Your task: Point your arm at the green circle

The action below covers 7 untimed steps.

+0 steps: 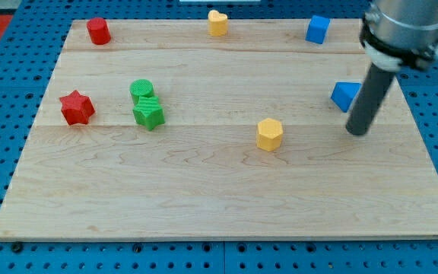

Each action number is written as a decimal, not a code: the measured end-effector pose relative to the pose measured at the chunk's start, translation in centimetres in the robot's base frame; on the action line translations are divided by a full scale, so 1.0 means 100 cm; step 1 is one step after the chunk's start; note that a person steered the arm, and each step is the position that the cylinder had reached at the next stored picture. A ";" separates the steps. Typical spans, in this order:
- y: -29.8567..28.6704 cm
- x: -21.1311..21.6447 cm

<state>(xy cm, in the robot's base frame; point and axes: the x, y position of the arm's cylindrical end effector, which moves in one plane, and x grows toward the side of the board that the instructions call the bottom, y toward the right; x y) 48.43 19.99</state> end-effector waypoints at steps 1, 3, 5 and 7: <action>-0.044 0.023; -0.051 -0.011; -0.047 -0.111; -0.135 -0.149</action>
<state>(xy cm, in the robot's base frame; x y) 33.54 6.48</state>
